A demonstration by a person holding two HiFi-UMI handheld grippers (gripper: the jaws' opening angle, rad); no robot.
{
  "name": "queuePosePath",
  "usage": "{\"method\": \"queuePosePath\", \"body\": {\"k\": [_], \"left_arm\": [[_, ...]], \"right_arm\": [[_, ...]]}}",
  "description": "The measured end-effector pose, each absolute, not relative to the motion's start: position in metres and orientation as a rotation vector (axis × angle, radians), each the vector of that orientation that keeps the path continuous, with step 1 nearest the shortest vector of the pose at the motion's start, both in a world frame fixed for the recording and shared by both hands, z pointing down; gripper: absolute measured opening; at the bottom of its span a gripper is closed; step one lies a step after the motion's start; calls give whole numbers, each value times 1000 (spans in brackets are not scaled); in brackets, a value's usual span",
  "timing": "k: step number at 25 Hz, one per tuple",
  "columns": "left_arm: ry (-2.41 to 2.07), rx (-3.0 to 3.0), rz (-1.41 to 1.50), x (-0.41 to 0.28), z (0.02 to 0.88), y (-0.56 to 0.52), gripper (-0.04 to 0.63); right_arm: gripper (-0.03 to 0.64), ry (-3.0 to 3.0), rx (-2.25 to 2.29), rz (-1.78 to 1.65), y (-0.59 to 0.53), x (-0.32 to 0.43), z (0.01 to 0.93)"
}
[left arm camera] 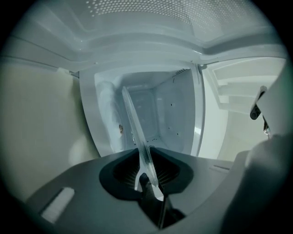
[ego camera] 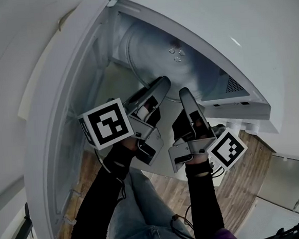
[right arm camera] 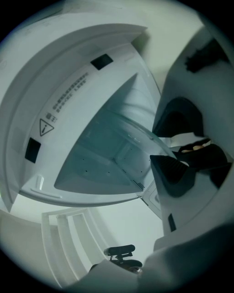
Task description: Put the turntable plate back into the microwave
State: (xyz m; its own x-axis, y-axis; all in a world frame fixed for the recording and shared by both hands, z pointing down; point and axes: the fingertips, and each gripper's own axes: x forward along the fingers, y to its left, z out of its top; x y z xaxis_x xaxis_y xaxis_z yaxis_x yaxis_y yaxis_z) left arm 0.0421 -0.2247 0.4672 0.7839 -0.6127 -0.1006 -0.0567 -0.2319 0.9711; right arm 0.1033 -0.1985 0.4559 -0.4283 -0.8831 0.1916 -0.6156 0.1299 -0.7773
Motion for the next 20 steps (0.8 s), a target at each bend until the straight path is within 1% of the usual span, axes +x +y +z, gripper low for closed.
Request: {"method": "queuePosePath", "body": {"k": [4, 20], "left_arm": [[-522, 1734, -552, 48, 470, -242, 83], [-530, 1709, -566, 46, 472, -240, 83]], "right_arm": [[127, 2079, -1460, -1218, -216, 109, 459], [130, 2102, -1492, -1186, -213, 109, 458]]}}
